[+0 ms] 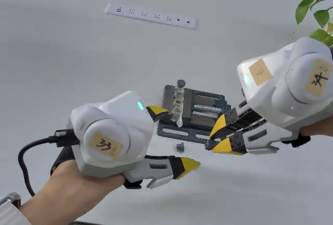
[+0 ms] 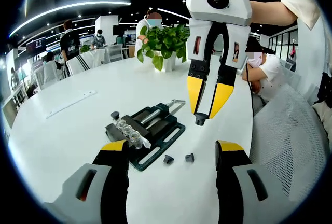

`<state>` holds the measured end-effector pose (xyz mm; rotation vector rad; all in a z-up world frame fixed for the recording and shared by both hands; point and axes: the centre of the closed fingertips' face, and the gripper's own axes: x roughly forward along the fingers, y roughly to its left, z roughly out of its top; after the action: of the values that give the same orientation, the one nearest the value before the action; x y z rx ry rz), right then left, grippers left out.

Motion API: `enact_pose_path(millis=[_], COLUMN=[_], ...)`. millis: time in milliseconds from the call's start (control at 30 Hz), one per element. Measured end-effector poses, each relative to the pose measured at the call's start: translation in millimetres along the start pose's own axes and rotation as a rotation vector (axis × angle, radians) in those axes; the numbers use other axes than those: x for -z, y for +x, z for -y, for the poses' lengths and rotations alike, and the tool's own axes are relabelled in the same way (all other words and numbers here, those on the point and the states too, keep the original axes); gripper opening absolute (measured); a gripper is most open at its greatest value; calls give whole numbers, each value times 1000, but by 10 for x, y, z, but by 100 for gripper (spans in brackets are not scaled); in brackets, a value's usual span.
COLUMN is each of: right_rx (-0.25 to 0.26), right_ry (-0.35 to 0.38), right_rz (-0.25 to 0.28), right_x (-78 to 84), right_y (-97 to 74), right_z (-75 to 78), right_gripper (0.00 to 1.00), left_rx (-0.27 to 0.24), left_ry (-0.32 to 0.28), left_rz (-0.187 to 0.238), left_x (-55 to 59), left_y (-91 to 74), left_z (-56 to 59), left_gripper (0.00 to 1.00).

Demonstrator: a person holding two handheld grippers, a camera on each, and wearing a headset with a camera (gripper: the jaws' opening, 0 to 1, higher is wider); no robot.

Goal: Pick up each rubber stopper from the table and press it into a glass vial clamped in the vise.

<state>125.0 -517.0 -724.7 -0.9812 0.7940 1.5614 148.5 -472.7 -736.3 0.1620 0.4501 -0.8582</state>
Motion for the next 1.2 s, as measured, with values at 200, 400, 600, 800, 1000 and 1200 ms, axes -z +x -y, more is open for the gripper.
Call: enact_pose_path(millis=[200, 400, 600, 800, 1000, 1200], right_rx=[20, 37, 49, 58, 56, 39], right_ry=[-24, -57, -105, -141, -183, -229], right_rz=[0, -9, -26, -46, -74, -107], right_x=[-18, -49, -78, -119, -139, -151], right_y=[-11, -11, 15, 15, 42, 127], right_z=[211, 449, 668, 915, 1093, 1182], right_gripper=[5, 5, 5, 5, 5, 5], left_rx=[-42, -57, -70, -80, -94, -104], left_ry=[-35, -62, -76, -92, -103, -114], left_rz=[-15, -21, -21, -24, -24, -30], left_x=[113, 160, 211, 245, 259, 277], left_y=[-6, -27, -45, -55, -67, -76], left_z=[-97, -117, -144, -178, -232, -268], left_gripper=[88, 99, 99, 99, 99, 99])
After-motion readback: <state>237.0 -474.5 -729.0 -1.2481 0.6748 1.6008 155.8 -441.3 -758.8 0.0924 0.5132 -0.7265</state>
